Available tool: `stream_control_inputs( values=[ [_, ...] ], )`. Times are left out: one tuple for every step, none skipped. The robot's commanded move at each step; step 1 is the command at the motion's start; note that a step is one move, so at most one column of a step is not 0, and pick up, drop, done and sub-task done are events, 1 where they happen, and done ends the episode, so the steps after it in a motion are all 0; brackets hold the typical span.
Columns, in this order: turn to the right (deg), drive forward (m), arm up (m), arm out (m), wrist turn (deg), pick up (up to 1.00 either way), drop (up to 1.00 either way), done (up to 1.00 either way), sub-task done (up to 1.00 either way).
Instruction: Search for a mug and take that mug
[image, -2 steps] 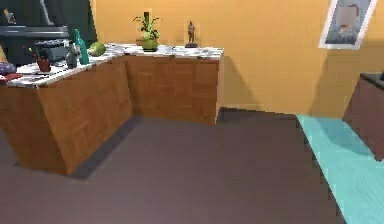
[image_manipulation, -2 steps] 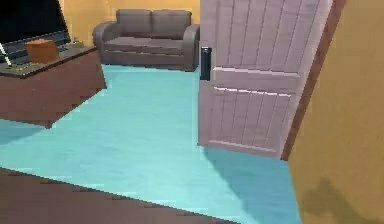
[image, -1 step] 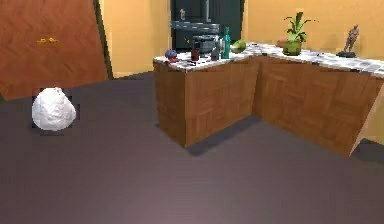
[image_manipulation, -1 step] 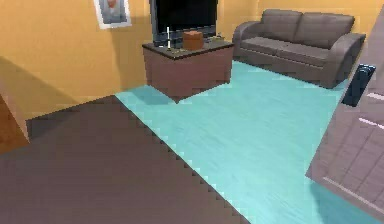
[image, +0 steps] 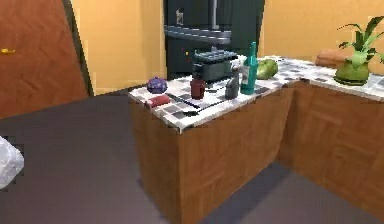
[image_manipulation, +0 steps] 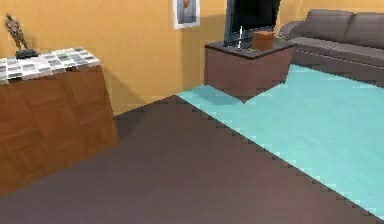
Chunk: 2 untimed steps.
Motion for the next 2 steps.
stream_control_inputs(
  values=[
    [0.0, 0.2, 0.0, 0.0, 0.0, 0.0, 0.0, 0.0, 0.0],
    [-45.0, 0.0, 0.0, 0.0, 0.0, 0.0, 0.0, 0.0, 0.0]
  ],
)
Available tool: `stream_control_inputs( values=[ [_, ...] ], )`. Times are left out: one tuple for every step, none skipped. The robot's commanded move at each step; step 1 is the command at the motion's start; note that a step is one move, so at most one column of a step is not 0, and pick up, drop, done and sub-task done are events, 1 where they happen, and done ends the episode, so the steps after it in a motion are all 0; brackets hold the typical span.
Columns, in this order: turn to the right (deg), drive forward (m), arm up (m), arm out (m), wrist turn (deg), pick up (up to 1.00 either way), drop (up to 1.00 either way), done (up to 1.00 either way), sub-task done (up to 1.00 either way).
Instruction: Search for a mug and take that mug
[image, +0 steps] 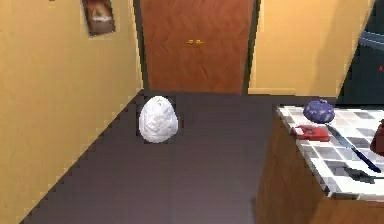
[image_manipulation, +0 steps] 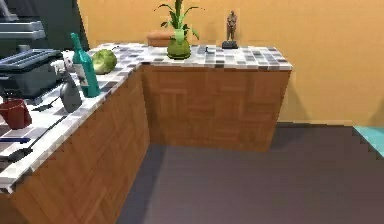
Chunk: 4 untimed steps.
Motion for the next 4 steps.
stream_control_inputs(
  values=[
    [-39.0, 0.0, 0.0, 0.0, 0.0, 0.0, 0.0, 0.0, 0.0],
    [45.0, 0.0, 0.0, 0.0, 0.0, 0.0, 0.0, 0.0, 0.0],
    [6.0, 0.0, 0.0, 0.0, 0.0, 0.0, 0.0, 0.0, 0.0],
    [0.0, 1.0, 0.0, 0.0, 0.0, 0.0, 0.0, 0.0, 0.0]
  ],
)
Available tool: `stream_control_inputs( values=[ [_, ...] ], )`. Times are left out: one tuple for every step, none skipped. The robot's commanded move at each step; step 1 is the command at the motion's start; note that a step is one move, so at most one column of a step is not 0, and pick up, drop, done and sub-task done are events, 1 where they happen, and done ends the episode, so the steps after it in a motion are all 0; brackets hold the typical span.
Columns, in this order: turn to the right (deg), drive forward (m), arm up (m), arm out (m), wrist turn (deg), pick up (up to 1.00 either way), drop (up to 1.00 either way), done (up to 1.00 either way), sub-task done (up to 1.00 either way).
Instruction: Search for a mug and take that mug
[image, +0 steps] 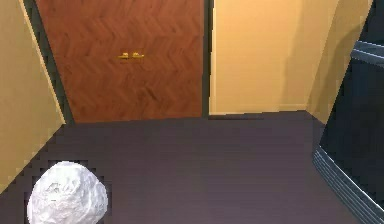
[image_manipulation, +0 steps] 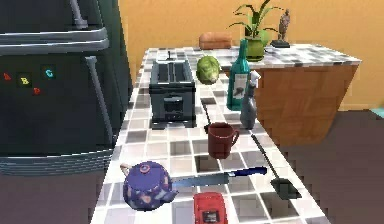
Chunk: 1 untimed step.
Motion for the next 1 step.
stream_control_inputs(
  values=[
    [6.0, 0.0, 0.0, 0.0, 0.0, 0.0, 0.0, 0.0, 0.0]
  ],
)
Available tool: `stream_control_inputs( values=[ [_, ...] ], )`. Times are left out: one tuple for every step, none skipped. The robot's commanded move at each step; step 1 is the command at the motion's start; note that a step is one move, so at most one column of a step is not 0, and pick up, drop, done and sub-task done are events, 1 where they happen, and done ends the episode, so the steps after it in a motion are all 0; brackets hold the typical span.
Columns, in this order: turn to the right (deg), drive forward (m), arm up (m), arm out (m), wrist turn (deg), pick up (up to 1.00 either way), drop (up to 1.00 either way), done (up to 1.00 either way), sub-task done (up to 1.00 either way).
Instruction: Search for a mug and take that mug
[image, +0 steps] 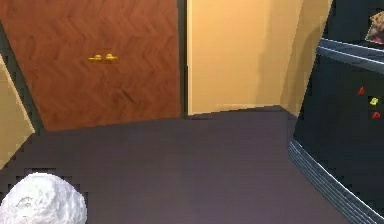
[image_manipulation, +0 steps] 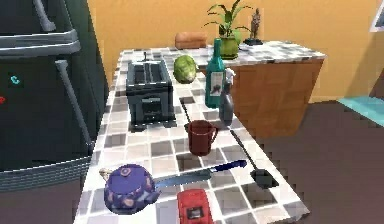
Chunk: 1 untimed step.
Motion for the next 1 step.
stream_control_inputs(
  values=[
    [0.0, 0.2, 0.0, 0.0, 0.0, 0.0, 0.0, 0.0, 0.0]
  ],
)
